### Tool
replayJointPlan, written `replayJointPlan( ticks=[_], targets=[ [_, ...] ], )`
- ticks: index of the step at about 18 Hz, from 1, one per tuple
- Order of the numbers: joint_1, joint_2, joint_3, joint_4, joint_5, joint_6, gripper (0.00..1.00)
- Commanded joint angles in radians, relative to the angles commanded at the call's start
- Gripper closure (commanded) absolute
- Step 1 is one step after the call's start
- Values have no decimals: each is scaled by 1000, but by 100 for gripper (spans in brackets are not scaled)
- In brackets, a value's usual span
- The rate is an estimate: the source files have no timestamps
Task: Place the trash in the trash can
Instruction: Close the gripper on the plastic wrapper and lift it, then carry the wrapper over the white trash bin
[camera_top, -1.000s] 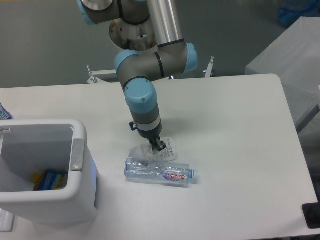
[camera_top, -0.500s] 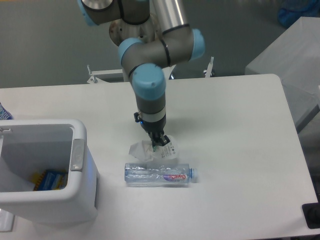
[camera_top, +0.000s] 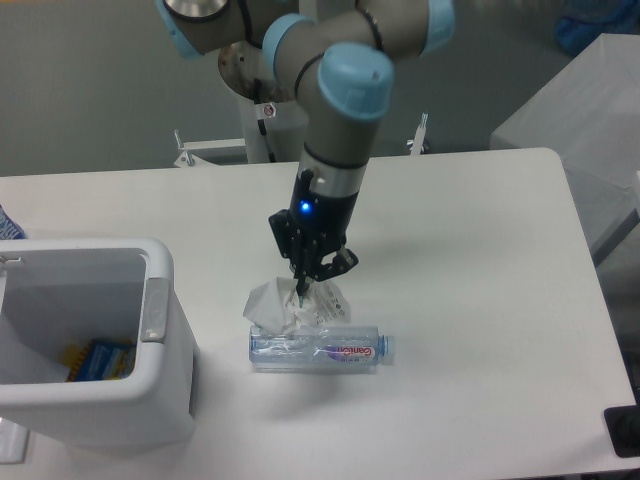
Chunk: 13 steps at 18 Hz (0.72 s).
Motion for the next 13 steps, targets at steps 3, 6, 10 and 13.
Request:
replayJointPlan(
  ticks=[3, 6, 10, 13],
  targets=[
    [-15, -24, 91, 0, -29, -192, 95],
    [-54, -20, 125, 8, -49, -297, 95],
    [-182, -17, 129, 31, -48, -297, 95],
    [-239, -21, 132, 35, -48, -303, 95]
  ],
)
